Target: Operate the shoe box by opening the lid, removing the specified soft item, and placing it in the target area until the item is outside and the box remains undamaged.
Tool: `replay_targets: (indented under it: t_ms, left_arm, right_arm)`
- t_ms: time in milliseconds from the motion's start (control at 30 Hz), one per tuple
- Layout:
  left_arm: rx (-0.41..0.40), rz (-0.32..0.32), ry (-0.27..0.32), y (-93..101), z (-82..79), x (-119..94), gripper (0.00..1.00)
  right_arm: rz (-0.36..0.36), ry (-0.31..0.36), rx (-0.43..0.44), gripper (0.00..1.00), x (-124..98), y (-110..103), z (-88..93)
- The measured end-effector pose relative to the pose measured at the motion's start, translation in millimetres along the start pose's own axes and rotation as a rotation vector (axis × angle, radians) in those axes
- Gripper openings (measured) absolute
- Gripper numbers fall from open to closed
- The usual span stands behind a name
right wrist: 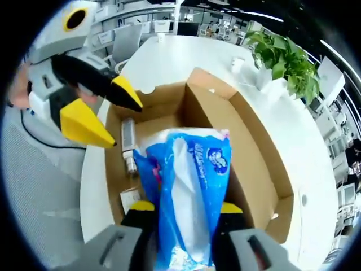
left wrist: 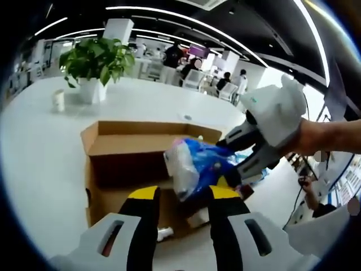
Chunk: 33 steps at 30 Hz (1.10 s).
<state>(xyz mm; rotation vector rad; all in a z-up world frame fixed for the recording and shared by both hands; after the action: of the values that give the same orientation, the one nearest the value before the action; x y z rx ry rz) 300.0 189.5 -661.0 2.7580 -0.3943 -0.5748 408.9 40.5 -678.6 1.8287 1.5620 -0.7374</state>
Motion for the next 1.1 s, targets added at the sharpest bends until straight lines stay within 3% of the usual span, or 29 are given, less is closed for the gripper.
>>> replay_targets:
  t_ms: [467,800,1100]
  left_arm:
    - [0.008,0.005,-0.007,2.3,0.4,-0.9,0.33]
    - [0.022,0.014,-0.013,4.6,1.0,-0.1,0.33]
    - [0.044,0.023,-0.028,7.3,3.5,0.9,0.33]
  right_arm:
    - [0.041,0.028,-0.034,0.32,-30.5,1.6,-9.1]
    - [0.073,0.010,-0.039,0.32,-53.3,5.4,6.0]
    - [0.104,-0.009,-0.011,0.32,-75.0,2.5,32.9]
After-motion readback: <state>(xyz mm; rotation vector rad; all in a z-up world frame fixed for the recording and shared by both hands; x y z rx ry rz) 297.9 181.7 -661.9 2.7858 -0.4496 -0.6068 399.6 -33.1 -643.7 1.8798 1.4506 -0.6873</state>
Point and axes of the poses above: the point that each gripper's makers call its tool centre point, and the gripper's own axes: x roughly forward along the fingers, y roughly to its right, z roughly out of its underside, the point moved 10 cm from there along -x, roughly backward along the fingers, and after that the axes turned 13 degrees about y, right-handed, at the moved point
